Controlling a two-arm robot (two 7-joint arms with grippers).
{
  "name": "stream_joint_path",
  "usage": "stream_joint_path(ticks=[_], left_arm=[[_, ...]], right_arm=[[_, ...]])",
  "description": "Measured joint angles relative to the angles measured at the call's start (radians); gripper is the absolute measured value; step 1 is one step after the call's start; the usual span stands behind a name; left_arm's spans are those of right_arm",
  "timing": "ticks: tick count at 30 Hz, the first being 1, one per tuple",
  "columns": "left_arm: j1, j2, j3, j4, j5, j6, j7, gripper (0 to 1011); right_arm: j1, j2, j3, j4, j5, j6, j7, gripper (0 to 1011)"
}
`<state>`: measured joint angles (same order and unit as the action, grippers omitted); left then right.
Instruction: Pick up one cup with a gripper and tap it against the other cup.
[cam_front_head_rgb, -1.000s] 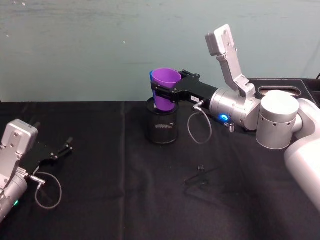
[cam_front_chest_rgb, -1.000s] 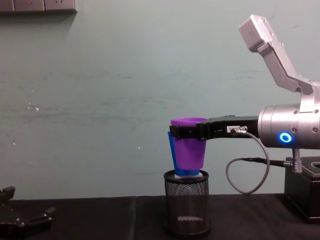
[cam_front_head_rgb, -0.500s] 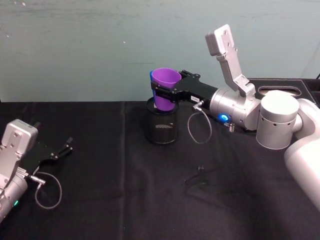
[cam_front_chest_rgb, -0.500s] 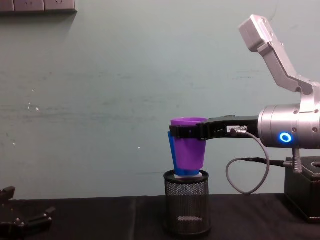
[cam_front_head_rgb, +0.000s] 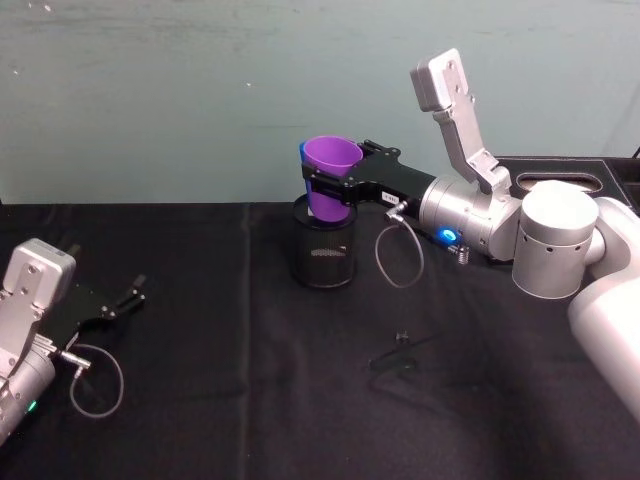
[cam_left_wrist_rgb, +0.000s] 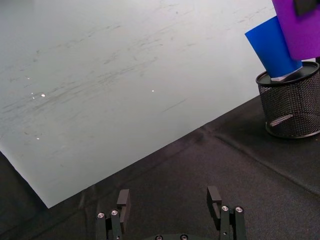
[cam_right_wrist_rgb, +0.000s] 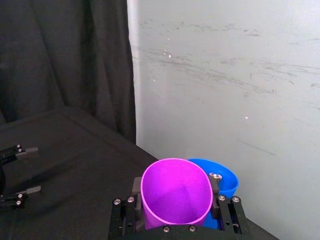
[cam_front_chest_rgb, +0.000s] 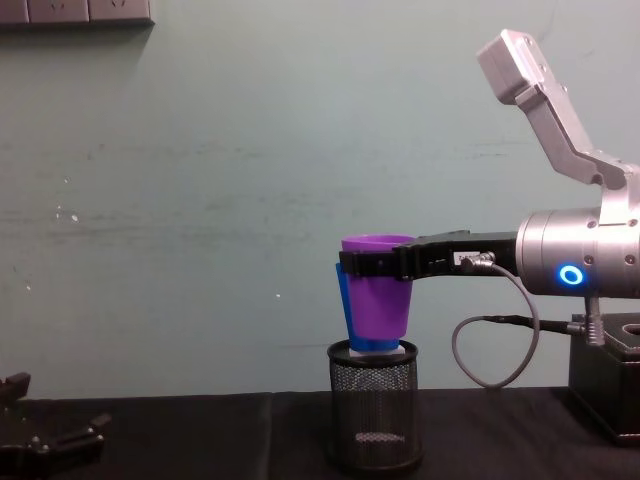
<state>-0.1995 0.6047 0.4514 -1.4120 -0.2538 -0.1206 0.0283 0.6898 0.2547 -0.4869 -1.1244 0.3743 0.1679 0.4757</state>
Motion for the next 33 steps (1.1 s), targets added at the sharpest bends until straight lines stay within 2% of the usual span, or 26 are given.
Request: stream_joint_path(ticks=[33], left_arm=[[0.000,0.000,0.000,0.000,0.000,0.000,0.000,1000]], right_arm=[[0.000,0.000,0.000,0.000,0.000,0.000,0.000,739]])
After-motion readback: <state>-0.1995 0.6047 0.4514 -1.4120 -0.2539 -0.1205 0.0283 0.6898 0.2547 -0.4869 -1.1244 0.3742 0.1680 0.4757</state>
